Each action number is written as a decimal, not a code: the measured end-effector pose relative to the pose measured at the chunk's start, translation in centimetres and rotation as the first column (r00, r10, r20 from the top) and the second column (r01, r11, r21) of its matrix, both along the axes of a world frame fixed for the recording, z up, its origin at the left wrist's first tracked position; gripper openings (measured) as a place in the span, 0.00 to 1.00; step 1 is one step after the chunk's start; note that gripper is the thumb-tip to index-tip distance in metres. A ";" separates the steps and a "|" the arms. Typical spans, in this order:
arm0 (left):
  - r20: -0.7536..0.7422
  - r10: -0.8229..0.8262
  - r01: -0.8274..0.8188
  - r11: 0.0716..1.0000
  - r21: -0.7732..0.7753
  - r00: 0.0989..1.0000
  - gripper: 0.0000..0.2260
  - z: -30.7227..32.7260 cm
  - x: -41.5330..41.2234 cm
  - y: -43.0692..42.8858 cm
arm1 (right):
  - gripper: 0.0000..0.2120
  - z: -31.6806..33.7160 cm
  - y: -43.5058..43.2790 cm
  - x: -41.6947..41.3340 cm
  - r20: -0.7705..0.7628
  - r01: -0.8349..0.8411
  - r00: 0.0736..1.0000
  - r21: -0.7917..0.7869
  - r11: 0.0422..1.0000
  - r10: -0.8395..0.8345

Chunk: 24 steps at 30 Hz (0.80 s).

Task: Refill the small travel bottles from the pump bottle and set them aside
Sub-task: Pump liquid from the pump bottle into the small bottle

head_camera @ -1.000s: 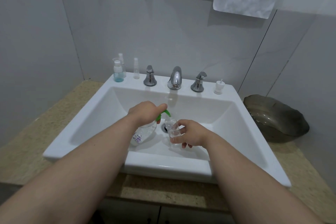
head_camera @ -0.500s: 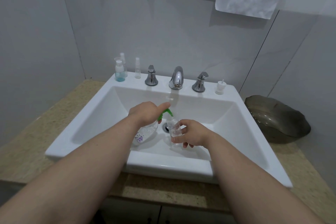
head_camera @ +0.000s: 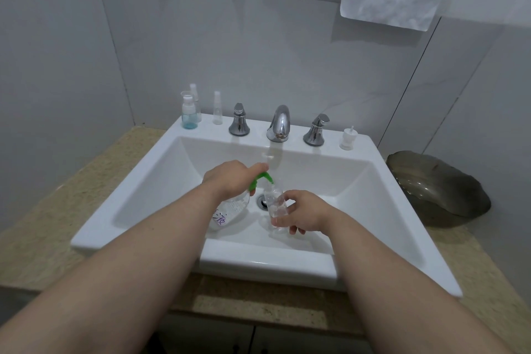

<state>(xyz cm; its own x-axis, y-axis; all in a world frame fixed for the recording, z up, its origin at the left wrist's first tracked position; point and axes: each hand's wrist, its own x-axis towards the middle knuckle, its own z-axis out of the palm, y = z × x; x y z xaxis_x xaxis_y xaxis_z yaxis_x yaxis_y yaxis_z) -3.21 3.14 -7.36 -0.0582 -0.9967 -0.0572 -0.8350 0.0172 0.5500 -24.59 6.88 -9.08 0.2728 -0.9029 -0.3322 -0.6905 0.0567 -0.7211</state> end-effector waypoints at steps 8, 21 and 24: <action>-0.003 -0.002 0.002 1.000 0.004 1.000 0.37 0.1 0.0 0.1 | 0.21 -0.1 -0.1 -0.1 0.006 -0.003 1.000 -0.017 1.000 0.003; 0.013 -0.017 0.017 1.000 0.006 1.000 0.32 0.4 -0.4 0.3 | 0.22 0.0 -0.3 -0.1 -0.002 -0.010 1.000 -0.044 0.999 0.010; 0.035 -0.019 0.019 1.000 0.011 0.999 0.29 0.5 -0.6 0.2 | 0.23 -0.1 -0.4 -0.1 -0.009 -0.017 1.000 -0.042 0.999 0.017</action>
<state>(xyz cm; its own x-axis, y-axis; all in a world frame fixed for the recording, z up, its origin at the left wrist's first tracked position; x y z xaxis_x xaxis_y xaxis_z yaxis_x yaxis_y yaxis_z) -3.82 3.36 -6.88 -0.0752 -0.9947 -0.0702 -0.8532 0.0278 0.5208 -24.72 6.53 -9.14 0.2857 -0.9115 -0.2960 -0.6974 0.0141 -0.7165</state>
